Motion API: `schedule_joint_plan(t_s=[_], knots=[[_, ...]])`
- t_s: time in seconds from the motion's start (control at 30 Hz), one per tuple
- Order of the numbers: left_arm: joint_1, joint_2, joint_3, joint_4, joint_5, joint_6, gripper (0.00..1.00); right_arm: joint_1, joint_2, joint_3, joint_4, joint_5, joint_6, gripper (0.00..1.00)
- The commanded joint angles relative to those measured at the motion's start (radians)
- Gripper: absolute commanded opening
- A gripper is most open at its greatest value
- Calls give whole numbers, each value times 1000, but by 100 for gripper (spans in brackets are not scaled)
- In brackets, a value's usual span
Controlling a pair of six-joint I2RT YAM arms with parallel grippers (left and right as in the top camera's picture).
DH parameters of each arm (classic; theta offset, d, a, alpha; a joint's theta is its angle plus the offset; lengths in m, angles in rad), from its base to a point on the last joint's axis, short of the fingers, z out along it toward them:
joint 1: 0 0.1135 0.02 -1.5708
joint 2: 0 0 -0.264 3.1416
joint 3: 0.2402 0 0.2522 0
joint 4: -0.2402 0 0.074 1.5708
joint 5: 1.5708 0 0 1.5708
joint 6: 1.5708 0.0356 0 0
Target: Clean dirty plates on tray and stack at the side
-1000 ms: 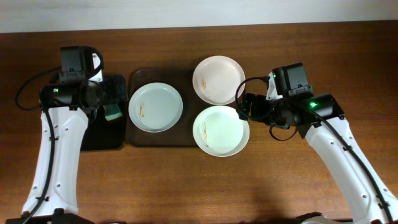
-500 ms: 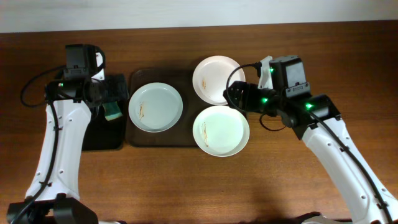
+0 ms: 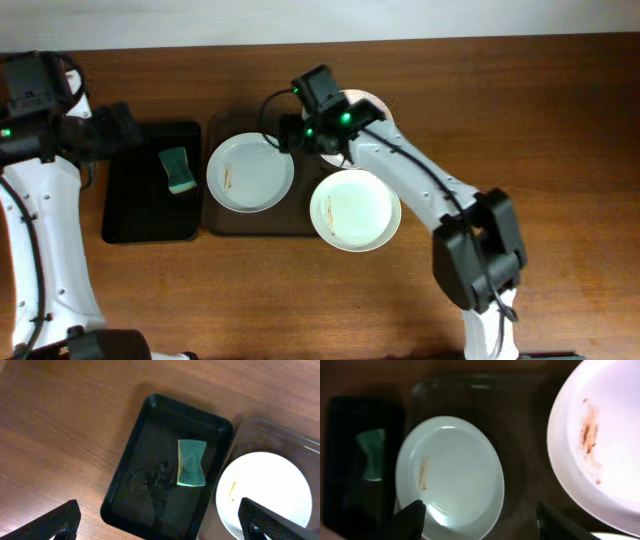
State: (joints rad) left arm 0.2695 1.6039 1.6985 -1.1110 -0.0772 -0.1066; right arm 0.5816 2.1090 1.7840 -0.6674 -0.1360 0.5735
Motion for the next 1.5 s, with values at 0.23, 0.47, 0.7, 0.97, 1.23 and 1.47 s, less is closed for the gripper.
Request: schedule_joint_plan(t_s=[0.23,0.47,0.7,0.97,1.23,1.47], knots=[[23,213,10,30,24,32,99,40,192,19,29,71,142,36],[21,234,6,79,63,32,99,40,234,19,55,58,182,27],[21,235,0,82,86,32,99,39,243,19,56,8,195,4],[14,333,-87,110,280,27,78,0,243,19,51,-57,195,4],[-105,452,-88,261,102,-39,56,0,243,19,32,-59,195,4],[-126,525,-88,288,24,-87,37,0,243,19,29,-59,195,4]])
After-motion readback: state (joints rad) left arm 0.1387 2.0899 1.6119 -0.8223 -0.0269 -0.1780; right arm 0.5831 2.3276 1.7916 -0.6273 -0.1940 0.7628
